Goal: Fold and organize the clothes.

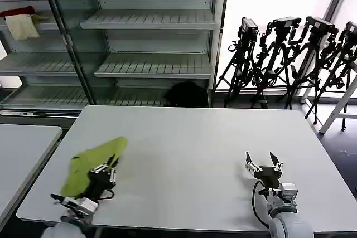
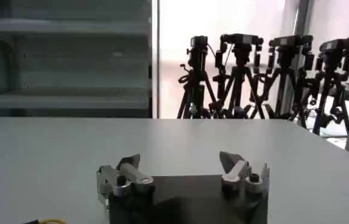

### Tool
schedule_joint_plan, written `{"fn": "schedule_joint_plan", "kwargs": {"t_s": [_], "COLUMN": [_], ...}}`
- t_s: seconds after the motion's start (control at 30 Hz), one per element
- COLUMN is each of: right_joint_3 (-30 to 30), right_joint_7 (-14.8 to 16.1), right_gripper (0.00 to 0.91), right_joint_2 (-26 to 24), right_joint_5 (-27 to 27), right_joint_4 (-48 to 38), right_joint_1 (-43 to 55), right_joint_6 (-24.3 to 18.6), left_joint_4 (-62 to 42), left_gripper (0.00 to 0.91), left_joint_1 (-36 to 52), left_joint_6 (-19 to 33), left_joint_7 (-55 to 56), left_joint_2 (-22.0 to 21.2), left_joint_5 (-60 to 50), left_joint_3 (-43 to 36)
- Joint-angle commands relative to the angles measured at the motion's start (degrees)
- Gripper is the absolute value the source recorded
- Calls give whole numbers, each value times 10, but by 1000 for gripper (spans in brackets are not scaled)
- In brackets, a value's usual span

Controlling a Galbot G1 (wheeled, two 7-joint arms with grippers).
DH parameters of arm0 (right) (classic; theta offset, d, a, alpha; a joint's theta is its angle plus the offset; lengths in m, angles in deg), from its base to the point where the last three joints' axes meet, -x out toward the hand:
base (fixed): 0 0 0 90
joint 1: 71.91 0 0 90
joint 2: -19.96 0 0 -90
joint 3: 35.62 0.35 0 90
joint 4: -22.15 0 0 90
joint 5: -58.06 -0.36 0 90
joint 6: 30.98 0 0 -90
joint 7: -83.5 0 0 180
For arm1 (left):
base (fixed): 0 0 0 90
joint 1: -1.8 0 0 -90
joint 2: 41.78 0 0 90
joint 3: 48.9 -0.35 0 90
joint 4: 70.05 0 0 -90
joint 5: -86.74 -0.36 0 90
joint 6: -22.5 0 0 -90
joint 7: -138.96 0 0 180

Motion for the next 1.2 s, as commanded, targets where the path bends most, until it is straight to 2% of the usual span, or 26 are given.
{"fn": "schedule_joint_plan", "kwargs": {"t_s": [0.03, 0.07, 0.1, 0.13, 0.17, 0.23, 0.3, 0.4, 0.67, 0.77, 0.83, 1.0, 1.17, 1.2], "right_joint_3": [-5, -11, -18, -23, -32, -42, -62, -95, -185, -231, -264, -305, -342, -345], "right_joint_7": [4, 7, 11, 13, 15, 16, 13, 6, -20, -67, -111, -161, -181, -184], "right_gripper": [907, 907, 907, 907, 907, 907, 907, 907, 907, 907, 907, 907, 907, 856], "right_joint_2": [4, 7, 10, 11, 14, 19, 27, 31, 35, 19, 14, 48, 59, 59], "right_joint_5": [-3, -4, -4, -5, -7, -11, -38, -44, -53, -126, -215, -275, -281, -281], "right_joint_4": [36, 50, 60, 67, 83, 96, 119, 126, 107, 102, 96, 64, 37, 35], "right_joint_1": [-1, 0, 2, 3, 4, 6, 12, 9, -1, 8, 22, 49, 53, 53], "right_joint_6": [27, 45, 63, 70, 92, 115, 163, 164, 165, 166, 166, 168, 169, 169], "left_joint_4": [19, 17, 14, 12, 3, -3, -5, 7, 52, 66, 76, 79, 73, 72], "left_gripper": [10, 20, 232, 615, 907, 907, 907, 907, 907, 907, 907, 907, 907, 907], "left_joint_1": [38, 39, 40, 40, 44, 45, 44, 39, 20, 17, 15, 8, -10, -13], "left_joint_6": [-33, -39, -43, -45, -47, -47, -52, -64, -64, -64, -63, -61, -60, -60], "left_joint_7": [44, 47, 50, 55, 62, 69, 75, 78, 81, 81, 81, 77, 76, 76], "left_joint_2": [-52, -51, -52, -52, -54, -58, -62, -60, -56, -50, -46, -43, -41, -41], "left_joint_5": [26, 30, 28, 27, 23, 23, 33, 71, 82, 88, 105, 150, 215, 224], "left_joint_3": [-174, -187, -198, -203, -214, -227, -235, -240, -225, -195, -158, -53, 23, 29]}}
